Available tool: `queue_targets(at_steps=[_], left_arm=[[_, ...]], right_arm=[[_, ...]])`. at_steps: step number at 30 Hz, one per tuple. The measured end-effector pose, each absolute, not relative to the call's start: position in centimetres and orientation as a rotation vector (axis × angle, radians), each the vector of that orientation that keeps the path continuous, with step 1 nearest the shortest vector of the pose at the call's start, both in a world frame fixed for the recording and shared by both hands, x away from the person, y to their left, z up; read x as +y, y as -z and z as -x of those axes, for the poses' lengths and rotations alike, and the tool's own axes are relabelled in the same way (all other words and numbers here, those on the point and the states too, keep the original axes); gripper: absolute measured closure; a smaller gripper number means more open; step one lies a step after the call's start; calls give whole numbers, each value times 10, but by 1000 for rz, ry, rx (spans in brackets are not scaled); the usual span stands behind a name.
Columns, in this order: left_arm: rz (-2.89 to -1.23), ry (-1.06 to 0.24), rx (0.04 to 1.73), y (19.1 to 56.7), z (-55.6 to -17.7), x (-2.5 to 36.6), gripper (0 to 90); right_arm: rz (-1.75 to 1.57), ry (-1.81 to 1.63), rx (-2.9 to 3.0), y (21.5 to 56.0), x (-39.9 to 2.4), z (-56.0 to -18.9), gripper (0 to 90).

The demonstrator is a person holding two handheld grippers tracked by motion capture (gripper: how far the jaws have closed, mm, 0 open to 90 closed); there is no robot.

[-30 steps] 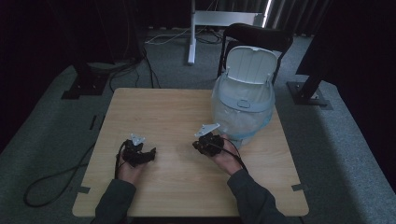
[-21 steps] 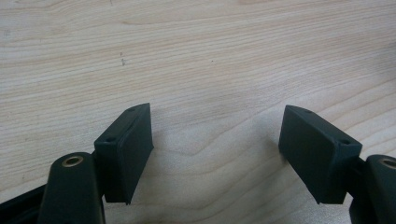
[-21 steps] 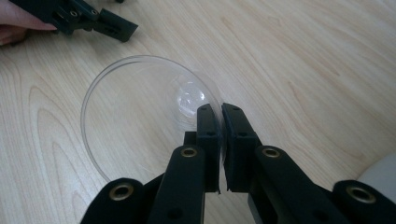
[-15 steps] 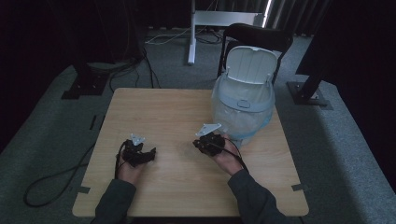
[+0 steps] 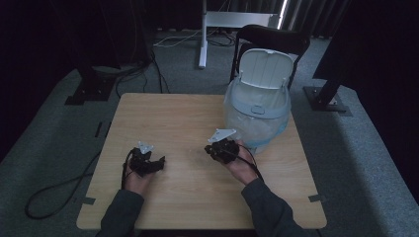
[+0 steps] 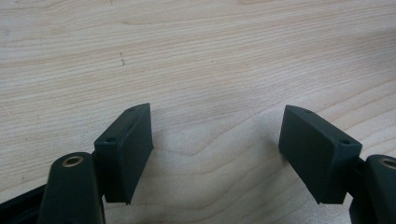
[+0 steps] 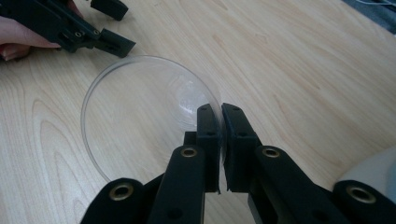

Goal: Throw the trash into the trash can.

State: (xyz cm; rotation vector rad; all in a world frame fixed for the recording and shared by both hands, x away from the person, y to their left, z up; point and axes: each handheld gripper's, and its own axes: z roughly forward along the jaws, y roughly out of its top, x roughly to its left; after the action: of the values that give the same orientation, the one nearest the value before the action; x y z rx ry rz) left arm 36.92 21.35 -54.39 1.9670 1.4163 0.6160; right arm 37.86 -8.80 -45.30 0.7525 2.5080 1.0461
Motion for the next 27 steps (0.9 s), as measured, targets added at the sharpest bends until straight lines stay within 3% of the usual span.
queue_targets(at_steps=[27], left_arm=[[-1967, -616, 1416, 544, -369, 214, 259]], right_arm=[[-758, -1086, 2451, 434, -97, -379, 861]])
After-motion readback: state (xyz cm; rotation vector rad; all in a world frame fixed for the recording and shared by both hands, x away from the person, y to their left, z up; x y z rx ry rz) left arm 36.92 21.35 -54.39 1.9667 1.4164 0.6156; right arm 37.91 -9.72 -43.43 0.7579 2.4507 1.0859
